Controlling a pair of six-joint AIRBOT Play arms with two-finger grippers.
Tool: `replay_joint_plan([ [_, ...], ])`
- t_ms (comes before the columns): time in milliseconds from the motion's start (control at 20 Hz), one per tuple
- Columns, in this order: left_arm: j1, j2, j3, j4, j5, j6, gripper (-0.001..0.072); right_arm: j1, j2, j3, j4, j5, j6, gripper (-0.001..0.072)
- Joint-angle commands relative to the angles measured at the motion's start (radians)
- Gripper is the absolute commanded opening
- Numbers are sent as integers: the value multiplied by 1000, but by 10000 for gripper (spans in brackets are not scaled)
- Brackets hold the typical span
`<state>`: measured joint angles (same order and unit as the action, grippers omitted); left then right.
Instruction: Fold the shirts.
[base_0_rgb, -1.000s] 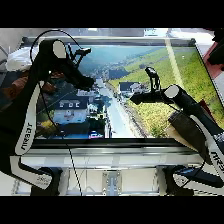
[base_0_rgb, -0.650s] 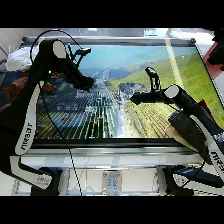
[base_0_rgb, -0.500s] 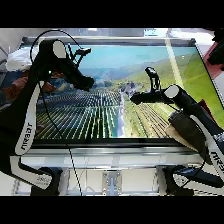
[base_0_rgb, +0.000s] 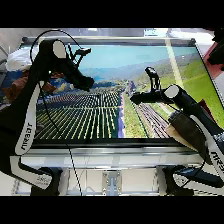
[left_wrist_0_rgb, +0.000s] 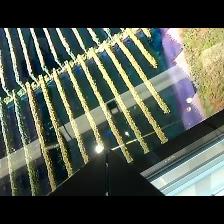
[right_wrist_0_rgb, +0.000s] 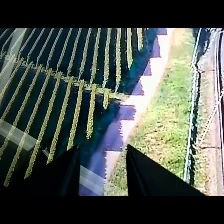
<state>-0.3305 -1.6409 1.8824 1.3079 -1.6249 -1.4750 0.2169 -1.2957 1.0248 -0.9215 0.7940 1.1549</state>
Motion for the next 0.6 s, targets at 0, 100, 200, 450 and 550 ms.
replay_joint_plan([
  [0,0,0,1,0,0,0,9,1,-1,0,0,0,0,337],
  [100,0,0,1,0,0,0,9,1,-1,0,0,0,0,338],
  [200,0,0,1,0,0,0,9,1,-1,0,0,0,0,337],
  [450,0,0,1,0,8,1,9,1,-1,0,0,-75,0,338],
  [550,0,0,1,0,37,1,9,1,-1,0,0,-77,0,338],
])
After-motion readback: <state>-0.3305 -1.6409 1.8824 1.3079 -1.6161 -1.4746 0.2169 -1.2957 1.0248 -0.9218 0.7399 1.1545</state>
